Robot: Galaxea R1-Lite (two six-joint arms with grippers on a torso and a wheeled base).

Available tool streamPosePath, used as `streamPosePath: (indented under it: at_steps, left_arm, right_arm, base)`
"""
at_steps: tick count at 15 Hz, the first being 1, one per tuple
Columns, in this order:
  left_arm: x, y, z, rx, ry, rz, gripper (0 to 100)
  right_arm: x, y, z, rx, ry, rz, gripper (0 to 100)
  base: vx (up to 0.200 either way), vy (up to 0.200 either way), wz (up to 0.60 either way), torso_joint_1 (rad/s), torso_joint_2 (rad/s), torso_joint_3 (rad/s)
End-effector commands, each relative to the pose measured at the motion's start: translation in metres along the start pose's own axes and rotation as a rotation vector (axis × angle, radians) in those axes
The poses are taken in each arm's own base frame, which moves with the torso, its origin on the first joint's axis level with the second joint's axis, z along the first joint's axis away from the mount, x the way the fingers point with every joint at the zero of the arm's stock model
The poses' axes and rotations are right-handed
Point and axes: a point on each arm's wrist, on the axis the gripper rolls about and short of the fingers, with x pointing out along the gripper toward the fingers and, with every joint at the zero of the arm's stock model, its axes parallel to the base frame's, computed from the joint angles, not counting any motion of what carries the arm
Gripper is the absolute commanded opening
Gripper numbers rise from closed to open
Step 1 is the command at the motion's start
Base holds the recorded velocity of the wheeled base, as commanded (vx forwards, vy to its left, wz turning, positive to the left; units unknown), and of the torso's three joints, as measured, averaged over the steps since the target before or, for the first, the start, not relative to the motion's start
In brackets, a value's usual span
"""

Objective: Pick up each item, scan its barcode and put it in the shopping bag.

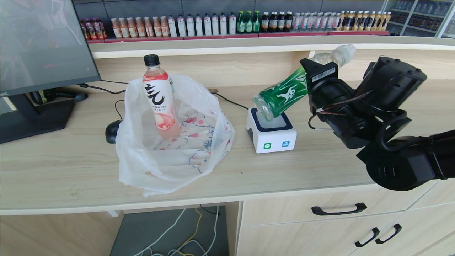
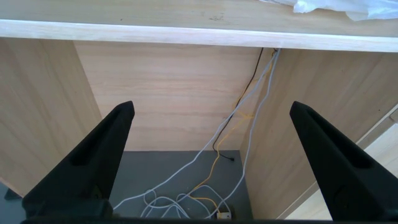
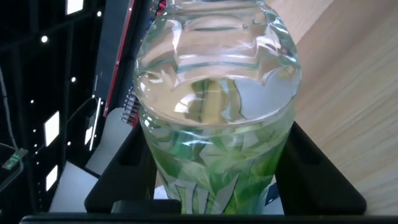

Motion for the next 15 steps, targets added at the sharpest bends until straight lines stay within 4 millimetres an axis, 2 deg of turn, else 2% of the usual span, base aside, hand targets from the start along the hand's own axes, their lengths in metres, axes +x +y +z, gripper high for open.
streamPosePath:
  at_steps: [1, 4, 7, 9, 11, 13, 15]
  left_arm:
    - [0.000, 0.000, 0.000, 0.000, -0.001, 0.001, 100]
    - [0.000, 0.000, 0.000, 0.000, -0.001, 0.001, 100]
    - [0.000, 0.000, 0.000, 0.000, -0.001, 0.001, 100]
    - [0.000, 0.000, 0.000, 0.002, -0.001, 0.001, 100]
    - [0.000, 0.000, 0.000, 0.002, -0.001, -0.003, 100]
    - [0.000, 0.000, 0.000, 0.005, -0.001, -0.001, 100]
    - [0.000, 0.000, 0.000, 0.002, -0.001, -0.003, 100]
  right_arm:
    - [-0.008, 0.018, 0.013, -0.020, -0.005, 0.054, 0]
    - [-0.026, 0.050, 0.024, -0.125, 0.036, 0.142, 0]
    - [-0.043, 0.071, 0.029, -0.221, 0.052, 0.180, 0]
    - [-0.055, 0.083, 0.030, -0.359, 0.051, 0.223, 0]
    - [-0.078, 0.082, 0.025, -0.466, 0.105, 0.246, 0]
    - [-0.103, 0.073, 0.024, -0.625, 0.180, 0.306, 0]
    - [-0.115, 0.065, 0.027, -0.781, 0.186, 0.318, 0]
  base:
    - [0.000, 0.000, 0.00, 0.000, 0.00, 0.000]
    - [0.000, 0.000, 0.00, 0.000, 0.00, 0.000]
    - [0.000, 0.000, 0.00, 0.000, 0.00, 0.000]
    - [0.000, 0.000, 0.00, 0.000, 0.00, 0.000]
    - [0.000, 0.000, 0.00, 0.000, 0.00, 0.000]
    - [0.000, 0.000, 0.00, 0.000, 0.00, 0.000]
    - [0.000, 0.000, 0.00, 0.000, 0.00, 0.000]
